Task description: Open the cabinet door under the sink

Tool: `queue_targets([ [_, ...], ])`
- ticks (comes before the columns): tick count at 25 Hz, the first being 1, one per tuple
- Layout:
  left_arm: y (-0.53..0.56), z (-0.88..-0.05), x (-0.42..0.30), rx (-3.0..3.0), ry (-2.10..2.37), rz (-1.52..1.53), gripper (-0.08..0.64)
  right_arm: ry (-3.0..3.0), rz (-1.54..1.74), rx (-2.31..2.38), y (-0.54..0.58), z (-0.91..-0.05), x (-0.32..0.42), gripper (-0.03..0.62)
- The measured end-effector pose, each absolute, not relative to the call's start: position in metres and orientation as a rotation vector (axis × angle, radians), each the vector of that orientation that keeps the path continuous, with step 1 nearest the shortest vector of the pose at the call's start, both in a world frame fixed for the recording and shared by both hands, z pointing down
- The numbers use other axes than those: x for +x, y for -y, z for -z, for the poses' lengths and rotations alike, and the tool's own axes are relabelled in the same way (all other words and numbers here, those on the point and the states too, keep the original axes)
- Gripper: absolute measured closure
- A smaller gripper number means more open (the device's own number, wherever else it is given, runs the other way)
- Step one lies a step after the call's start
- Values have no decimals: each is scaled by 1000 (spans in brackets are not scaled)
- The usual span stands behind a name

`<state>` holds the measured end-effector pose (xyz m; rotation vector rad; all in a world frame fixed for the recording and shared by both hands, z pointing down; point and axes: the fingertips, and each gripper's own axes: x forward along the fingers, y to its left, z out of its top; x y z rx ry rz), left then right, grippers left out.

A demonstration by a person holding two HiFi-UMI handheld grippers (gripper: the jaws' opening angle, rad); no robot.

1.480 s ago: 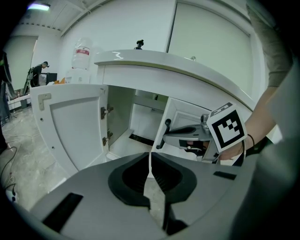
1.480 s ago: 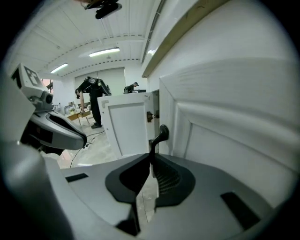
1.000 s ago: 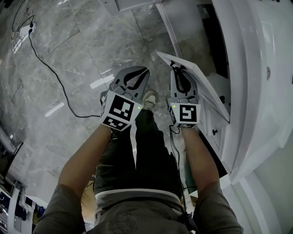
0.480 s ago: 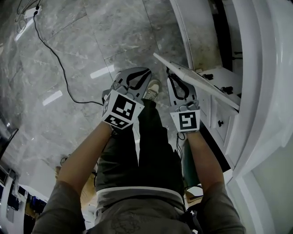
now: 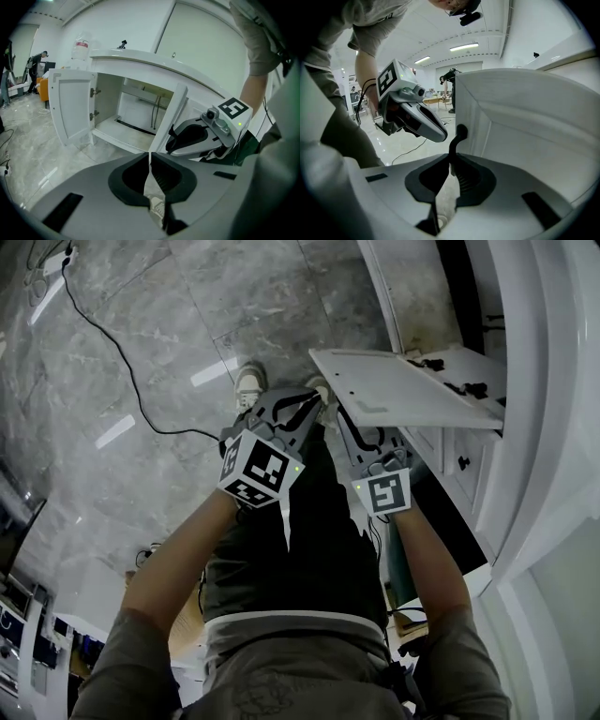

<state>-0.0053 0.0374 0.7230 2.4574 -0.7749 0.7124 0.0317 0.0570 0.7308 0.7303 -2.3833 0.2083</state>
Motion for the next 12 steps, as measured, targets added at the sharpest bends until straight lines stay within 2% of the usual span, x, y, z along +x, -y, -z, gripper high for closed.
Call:
queue_targets([
  [12,-79,-733,24,2454,613,-759,531,2337,-298,624,-126,-735,62,541],
])
